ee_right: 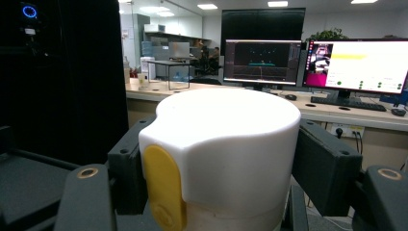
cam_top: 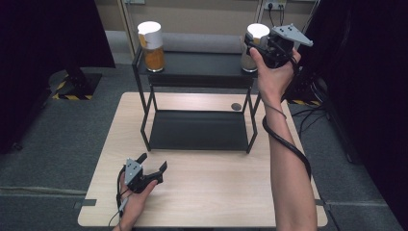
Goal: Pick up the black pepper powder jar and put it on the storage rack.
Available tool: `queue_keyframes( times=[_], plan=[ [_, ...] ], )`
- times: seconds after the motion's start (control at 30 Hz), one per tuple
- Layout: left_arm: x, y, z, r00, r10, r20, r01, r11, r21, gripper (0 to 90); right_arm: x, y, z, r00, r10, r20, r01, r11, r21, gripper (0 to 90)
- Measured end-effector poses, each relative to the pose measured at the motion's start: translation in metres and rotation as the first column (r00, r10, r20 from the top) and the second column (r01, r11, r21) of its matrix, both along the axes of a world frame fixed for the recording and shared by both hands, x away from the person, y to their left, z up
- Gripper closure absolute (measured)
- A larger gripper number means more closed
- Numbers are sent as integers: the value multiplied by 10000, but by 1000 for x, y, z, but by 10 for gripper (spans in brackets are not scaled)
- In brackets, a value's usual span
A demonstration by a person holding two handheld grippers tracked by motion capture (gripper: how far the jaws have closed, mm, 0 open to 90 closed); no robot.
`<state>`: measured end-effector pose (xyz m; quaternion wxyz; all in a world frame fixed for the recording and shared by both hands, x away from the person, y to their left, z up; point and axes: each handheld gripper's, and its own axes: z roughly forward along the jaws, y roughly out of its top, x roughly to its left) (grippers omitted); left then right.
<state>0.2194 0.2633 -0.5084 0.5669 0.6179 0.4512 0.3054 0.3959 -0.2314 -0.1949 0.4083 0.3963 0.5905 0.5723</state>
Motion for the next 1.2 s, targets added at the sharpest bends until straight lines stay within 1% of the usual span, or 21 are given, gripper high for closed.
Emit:
queue_keyframes(
  times=[0.2,0.27,0.3,0.33,0.37,0.57,0.7,0.8,1.0,1.03,1.2],
  plan=[
    [0,0,0,10000,-13,-4,13,10000,-5,102,0,1,-1,10000,-2,19,2,10000,-18,294],
    [0,0,0,10000,-18,1,18,10000,-2,102,1,1,0,10000,38,-5,-38,10000,-16,257],
    [0,0,0,10000,-21,-4,21,10000,0,102,0,2,-1,10000,-32,20,32,10000,3,221],
    [0,0,0,10000,-22,-1,22,10000,4,102,-1,2,0,10000,-69,-1,69,10000,37,210],
    [0,0,0,10000,-21,-2,21,10000,15,103,-1,1,-2,10000,-44,35,44,9999,140,207],
    [0,0,0,10000,-32,9,32,10000,31,103,-3,0,-3,10000,-4,68,2,9998,199,158],
    [0,0,0,10000,-27,7,27,10000,11,103,-4,-1,-4,10000,15,77,-16,9997,248,145],
    [0,0,0,10000,-27,7,27,10000,8,103,-8,-3,-4,9999,29,122,-32,9995,301,131],
    [0,0,0,10000,-30,6,30,10000,22,103,-16,-6,-3,9998,75,198,-79,9998,204,118],
    [0,0,0,10000,-27,4,27,10000,17,103,-20,-6,-4,9997,63,222,-68,9998,198,118],
    [0,0,0,10000,-26,12,26,10000,39,103,-28,-10,-9,9997,116,201,-121,9995,280,117]
  ],
)
